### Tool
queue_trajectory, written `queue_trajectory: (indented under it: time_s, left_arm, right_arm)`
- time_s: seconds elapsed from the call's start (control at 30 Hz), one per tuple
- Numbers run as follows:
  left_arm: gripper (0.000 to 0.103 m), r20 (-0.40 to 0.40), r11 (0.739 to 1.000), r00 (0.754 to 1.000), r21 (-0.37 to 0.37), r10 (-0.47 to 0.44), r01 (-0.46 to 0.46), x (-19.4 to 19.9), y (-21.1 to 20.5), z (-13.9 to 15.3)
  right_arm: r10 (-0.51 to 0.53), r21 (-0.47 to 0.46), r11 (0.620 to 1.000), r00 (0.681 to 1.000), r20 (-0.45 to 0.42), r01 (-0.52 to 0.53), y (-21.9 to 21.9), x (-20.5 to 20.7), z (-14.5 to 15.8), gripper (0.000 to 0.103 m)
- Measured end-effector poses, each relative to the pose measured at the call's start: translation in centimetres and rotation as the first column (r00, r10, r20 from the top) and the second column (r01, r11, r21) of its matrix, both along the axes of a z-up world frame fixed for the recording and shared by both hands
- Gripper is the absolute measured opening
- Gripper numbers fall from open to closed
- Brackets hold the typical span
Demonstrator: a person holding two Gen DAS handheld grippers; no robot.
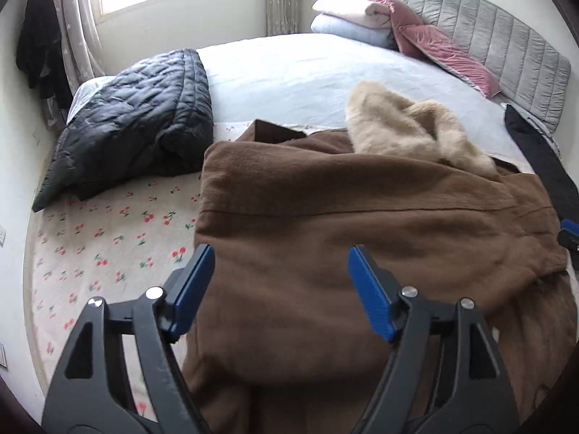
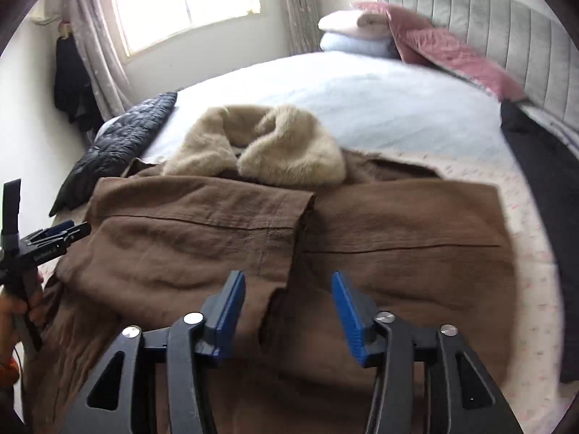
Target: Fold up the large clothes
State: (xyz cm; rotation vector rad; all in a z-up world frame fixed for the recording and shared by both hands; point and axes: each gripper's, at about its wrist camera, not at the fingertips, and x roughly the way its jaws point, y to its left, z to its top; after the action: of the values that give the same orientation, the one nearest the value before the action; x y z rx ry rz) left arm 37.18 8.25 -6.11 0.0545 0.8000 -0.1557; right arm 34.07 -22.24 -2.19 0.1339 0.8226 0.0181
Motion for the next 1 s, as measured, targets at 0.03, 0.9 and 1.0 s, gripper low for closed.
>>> queue_trajectory:
  time_s: [0.03, 0.9, 1.0]
  left_arm:
    - [0.078, 0.006, 1.0, 1.0, 0.0, -0.004, 0.004, -1.4, 0.0, 0.8]
    - [0.101, -0.102, 0.989, 0.994, -0.15, -0.028, 0.012, -27.3, 8.0, 5.1]
    - [0.101, -0.14, 0.99, 0.99, -0.142, 0.002, -0.022, -27.9, 9.2, 3.5]
  right_arm:
    - [-0.001, -0.014, 1.0, 1.0, 0.016, 0.001, -0.2, -1.5, 1.2, 0.063]
    - [-0.047, 0.072, 0.996, 0.999, -0.012, 0.048, -0.1, -31.0, 4.2, 0.09]
    - [-0.063, 0.118, 0.991, 0.997, -0.043, 0.068, -2.1, -33.0, 2.9, 0.09]
